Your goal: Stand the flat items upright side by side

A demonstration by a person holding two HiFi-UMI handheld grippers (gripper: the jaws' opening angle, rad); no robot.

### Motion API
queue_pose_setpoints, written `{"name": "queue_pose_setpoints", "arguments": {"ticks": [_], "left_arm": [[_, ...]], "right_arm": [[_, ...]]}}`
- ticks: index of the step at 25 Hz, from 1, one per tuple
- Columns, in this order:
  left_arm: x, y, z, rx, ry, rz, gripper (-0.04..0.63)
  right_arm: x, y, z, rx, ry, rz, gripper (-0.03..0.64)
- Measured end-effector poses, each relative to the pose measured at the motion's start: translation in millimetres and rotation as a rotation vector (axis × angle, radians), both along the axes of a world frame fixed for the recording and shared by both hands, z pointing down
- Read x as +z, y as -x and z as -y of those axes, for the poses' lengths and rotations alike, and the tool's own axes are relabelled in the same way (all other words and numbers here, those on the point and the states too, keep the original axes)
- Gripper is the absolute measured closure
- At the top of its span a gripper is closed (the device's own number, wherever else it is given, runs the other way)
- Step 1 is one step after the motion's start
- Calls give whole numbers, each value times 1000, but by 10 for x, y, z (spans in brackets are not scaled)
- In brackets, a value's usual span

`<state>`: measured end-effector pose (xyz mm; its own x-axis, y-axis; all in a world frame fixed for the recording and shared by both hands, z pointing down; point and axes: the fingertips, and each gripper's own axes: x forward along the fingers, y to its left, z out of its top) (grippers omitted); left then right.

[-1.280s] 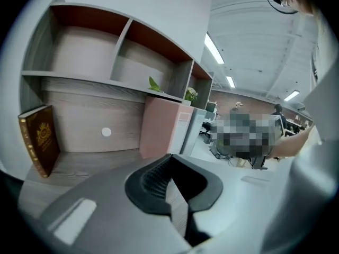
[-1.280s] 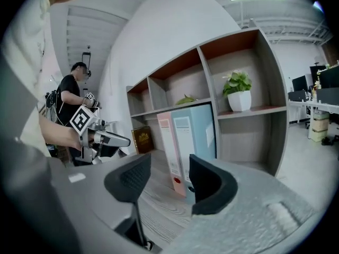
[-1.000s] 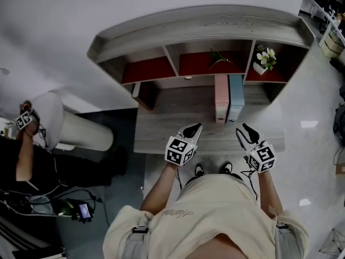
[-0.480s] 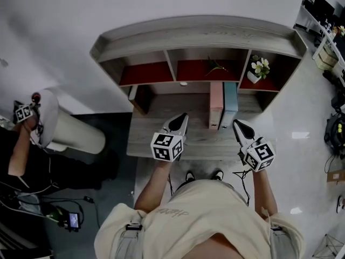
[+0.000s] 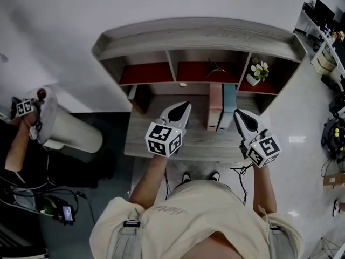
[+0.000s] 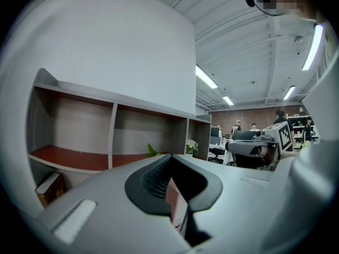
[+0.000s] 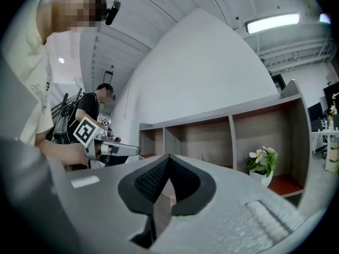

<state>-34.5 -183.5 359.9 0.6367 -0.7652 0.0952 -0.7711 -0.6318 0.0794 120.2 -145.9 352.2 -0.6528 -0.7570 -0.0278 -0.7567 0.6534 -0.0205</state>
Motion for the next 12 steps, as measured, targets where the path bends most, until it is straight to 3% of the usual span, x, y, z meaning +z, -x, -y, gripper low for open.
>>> {"name": "queue_pose_setpoints", "arguments": {"ticks": [12], "left_arm": [[-297, 125, 120, -62, -103, 40, 583]], "right_arm": [[-258, -35, 103, 58, -4, 0, 615]]}}
